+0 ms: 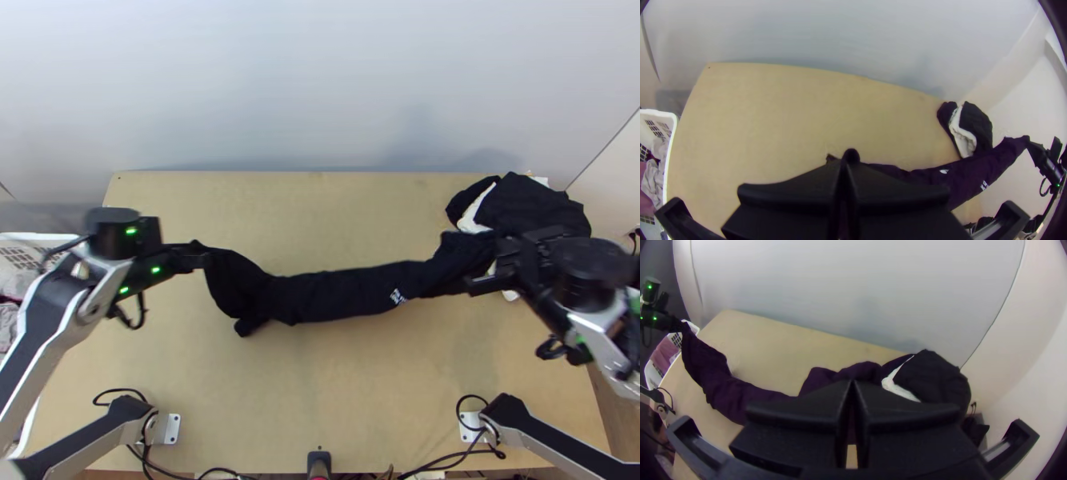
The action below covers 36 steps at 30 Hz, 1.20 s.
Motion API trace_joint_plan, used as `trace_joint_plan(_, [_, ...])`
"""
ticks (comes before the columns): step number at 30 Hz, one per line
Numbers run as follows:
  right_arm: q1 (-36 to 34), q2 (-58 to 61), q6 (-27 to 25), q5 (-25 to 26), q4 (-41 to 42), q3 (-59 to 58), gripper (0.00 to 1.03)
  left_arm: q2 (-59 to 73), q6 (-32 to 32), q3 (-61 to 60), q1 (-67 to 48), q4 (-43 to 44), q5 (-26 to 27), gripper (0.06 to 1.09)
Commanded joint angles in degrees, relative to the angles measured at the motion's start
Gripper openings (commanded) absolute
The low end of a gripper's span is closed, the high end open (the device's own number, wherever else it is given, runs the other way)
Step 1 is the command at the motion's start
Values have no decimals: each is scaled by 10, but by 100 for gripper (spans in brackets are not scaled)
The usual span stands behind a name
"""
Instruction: Fold the t-shirt
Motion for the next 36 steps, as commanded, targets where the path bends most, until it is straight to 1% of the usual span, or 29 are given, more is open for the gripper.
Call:
trace_joint_plan(1, [-102,32,29,-113,43,-69,3,105,-23,-33,41,103,8,10])
trace_joint_plan(6, [-197,84,28,-172,95,-59,3,212,-31,71,70,138,2,10])
trace_joint_plan(8, [-222,105,30,-184,113,-53,3,254,-31,114,75,157,0,10])
trace_joint_plan(12, [-259,144,39,-193,135,-45,3,348,-34,202,88,178,-2,10])
trace_joint_plan(15, [-284,174,54,-195,151,-40,3,426,-42,269,91,194,-16,10])
trace_joint_plan(17, [-299,198,64,-198,158,-38,3,478,-46,310,94,201,-19,12])
trace_joint_plan(18, [-304,210,68,-200,161,-35,3,503,-46,329,94,201,-20,22])
trace_joint_plan(19, [-307,222,73,-204,163,-33,3,526,-44,345,94,201,-20,34])
trace_joint_plan(20, [-308,231,78,-208,171,-34,3,544,-39,358,94,200,-20,49])
trace_joint_plan(21, [-308,239,80,-209,178,-34,3,561,-34,372,93,194,-19,67])
trace_joint_plan(22, [-306,247,83,-210,182,-32,3,573,-32,382,92,179,-19,78])
trace_joint_plan(23, [-305,255,84,-211,186,-31,3,581,-31,391,92,164,-19,83])
trace_joint_plan(25, [-300,269,89,-214,194,-27,3,586,-32,396,91,134,-12,97])
trace_joint_plan(26, [-298,275,94,-214,195,-24,3,584,-31,395,91,118,-6,101])
trace_joint_plan(27, [-297,283,97,-217,195,-22,3,579,-30,395,92,102,1,104])
trace_joint_plan(29, [-293,293,101,-218,195,-18,3,559,-19,395,95,60,28,104])
trace_joint_plan(32, [-289,304,110,-218,197,-13,3,495,2,377,96,-17,98,104])
trace_joint_plan(34, [-283,308,110,-218,198,-10,3,425,20,328,85,-43,130,104])
trace_joint_plan(36, [-277,310,111,-218,199,-8,3,344,30,257,67,-45,151,104])
